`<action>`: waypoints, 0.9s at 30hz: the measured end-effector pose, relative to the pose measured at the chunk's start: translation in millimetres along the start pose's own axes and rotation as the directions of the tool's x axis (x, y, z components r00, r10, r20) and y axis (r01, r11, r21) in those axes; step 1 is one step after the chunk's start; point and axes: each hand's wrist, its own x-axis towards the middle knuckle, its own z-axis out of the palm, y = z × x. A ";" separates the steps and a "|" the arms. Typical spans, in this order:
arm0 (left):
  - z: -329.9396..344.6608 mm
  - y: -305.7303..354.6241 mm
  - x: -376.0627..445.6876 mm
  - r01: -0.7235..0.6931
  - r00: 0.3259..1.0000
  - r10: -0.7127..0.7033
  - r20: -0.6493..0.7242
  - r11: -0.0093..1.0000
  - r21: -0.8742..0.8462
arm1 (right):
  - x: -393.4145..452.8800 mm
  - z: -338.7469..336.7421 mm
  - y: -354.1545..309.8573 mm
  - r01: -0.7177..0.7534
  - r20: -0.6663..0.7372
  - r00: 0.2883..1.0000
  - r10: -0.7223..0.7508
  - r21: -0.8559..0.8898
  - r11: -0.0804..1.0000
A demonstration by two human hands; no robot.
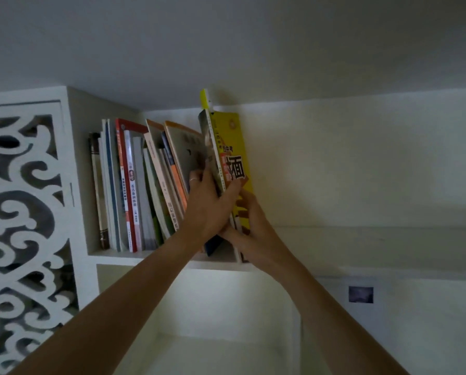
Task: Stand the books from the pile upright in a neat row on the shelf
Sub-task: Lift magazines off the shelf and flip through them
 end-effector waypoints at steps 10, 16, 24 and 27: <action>-17.8 -5.9 -11.3 0.003 0.999 -0.017 -0.044 0.957 -0.292 | -4.7 -8.1 7.8 -0.043 -0.081 0.995 0.055 0.138 0.990; 6.2 -9.1 -13.4 0.026 0.998 -0.030 -0.057 0.997 -0.072 | -11.4 -4.8 -3.4 0.045 -0.001 0.999 -0.045 -0.095 0.995; 10.3 -16.4 -20.0 -0.126 0.940 0.233 -0.251 0.917 0.377 | -13.0 3.1 4.0 0.061 -0.150 0.986 -0.078 -0.113 0.992; 10.5 -31.4 -24.2 -0.072 0.884 0.303 -0.356 0.841 0.536 | -12.1 3.6 6.6 -0.023 -0.187 0.982 0.003 -0.105 0.994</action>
